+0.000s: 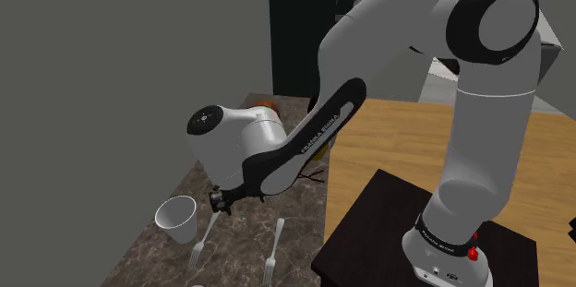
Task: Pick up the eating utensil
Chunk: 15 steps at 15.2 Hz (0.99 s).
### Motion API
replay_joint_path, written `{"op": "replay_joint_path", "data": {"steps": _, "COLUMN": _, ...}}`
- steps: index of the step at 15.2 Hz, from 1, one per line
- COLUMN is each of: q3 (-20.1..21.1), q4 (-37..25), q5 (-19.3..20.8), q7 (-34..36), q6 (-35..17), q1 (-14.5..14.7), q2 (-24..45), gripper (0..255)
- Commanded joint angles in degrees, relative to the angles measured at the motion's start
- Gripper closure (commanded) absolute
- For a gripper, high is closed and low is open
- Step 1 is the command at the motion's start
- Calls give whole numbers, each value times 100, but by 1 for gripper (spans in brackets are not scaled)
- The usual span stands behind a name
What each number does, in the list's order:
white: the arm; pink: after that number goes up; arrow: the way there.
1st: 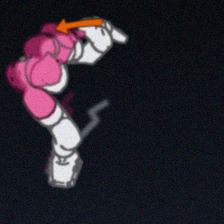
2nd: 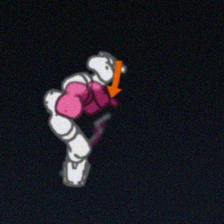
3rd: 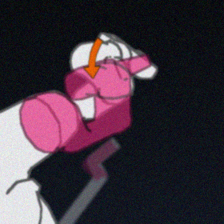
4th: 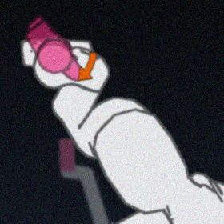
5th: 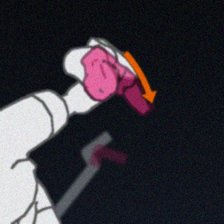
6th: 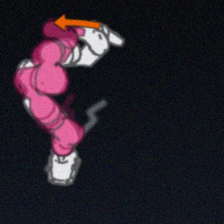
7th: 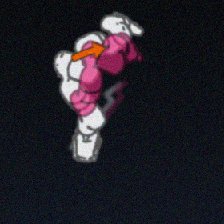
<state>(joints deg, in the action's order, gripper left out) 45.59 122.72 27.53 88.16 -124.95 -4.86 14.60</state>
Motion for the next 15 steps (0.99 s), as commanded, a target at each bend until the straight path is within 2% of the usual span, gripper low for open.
{"op": "replay_joint_path", "data": {"steps": 1, "q3": -197, "q4": -433, "q5": 456, "q7": 562, "q6": 120, "q1": 328, "q2": 594, "gripper": 0}}
{"op": "replay_joint_path", "data": {"steps": 7, "q3": -864, "q4": -1927, "q5": 1170, "q7": 1509, "q6": 487, "q1": 1305, "q2": 2106, "gripper": 0}}
{"op": "replay_joint_path", "data": {"steps": 15, "q3": -1519, "q4": -4388, "q5": 1437, "q7": 1958, "q6": 1064, "q1": 2365, "q2": 3952, "gripper": 0}}
